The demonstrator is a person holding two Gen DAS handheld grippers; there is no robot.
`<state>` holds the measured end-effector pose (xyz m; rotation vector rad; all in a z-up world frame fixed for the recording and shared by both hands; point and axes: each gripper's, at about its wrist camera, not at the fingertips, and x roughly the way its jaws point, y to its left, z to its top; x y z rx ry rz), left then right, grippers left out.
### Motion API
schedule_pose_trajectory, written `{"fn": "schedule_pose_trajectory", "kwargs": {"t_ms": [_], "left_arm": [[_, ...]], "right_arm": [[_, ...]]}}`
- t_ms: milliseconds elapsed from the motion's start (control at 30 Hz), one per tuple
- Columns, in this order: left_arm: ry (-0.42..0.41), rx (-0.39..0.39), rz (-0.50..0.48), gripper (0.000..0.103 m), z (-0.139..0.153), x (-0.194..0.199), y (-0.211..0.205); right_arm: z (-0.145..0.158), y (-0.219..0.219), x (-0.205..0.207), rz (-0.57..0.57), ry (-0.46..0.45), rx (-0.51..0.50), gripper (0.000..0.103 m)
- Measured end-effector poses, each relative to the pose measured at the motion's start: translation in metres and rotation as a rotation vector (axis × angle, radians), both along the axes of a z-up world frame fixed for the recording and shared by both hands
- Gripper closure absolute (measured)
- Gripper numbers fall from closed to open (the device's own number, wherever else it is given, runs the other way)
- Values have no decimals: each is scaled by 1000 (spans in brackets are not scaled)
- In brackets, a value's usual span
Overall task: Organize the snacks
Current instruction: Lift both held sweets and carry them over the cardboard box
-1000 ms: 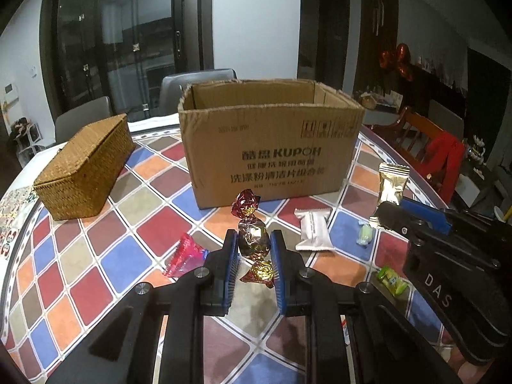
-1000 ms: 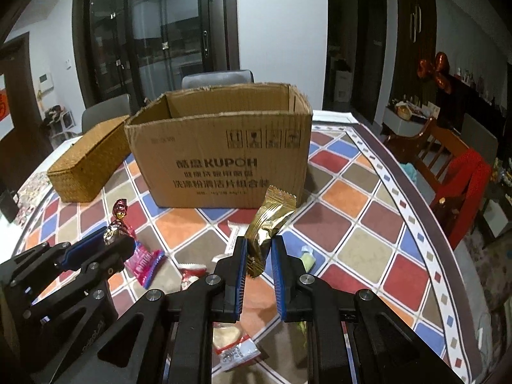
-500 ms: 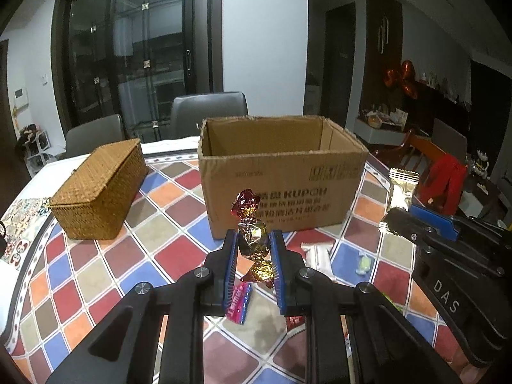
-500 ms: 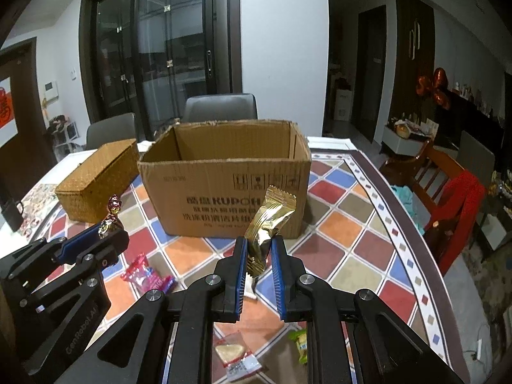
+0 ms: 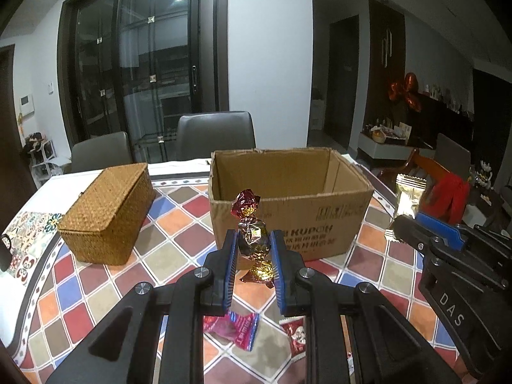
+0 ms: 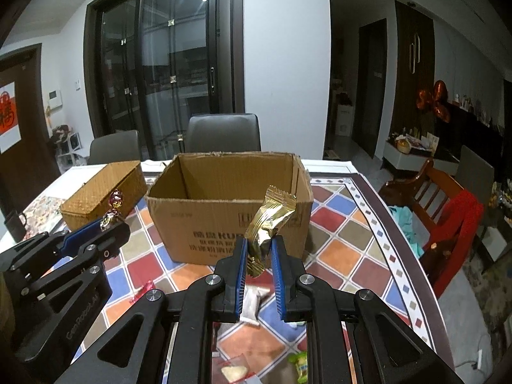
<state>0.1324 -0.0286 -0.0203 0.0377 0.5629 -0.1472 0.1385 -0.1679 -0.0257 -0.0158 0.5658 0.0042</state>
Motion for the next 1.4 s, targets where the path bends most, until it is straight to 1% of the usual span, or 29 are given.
{"fn": "schedule_pose_trajectory", "kwargs": {"t_ms": [333, 700, 1133, 1400], "left_arm": [[-31, -13, -6, 82, 16, 24, 0], [-65, -6, -13, 81, 29, 53, -4], [-45, -10, -27, 81, 28, 95, -2], [-33, -14, -32, 81, 22, 122, -5]], "right_arm": [[13, -7, 13, -8, -35, -1, 86], [32, -7, 34, -4, -84, -20, 86], [35, -2, 74, 10, -90, -31, 86], [32, -4, 99, 11, -91, -44, 86]]}}
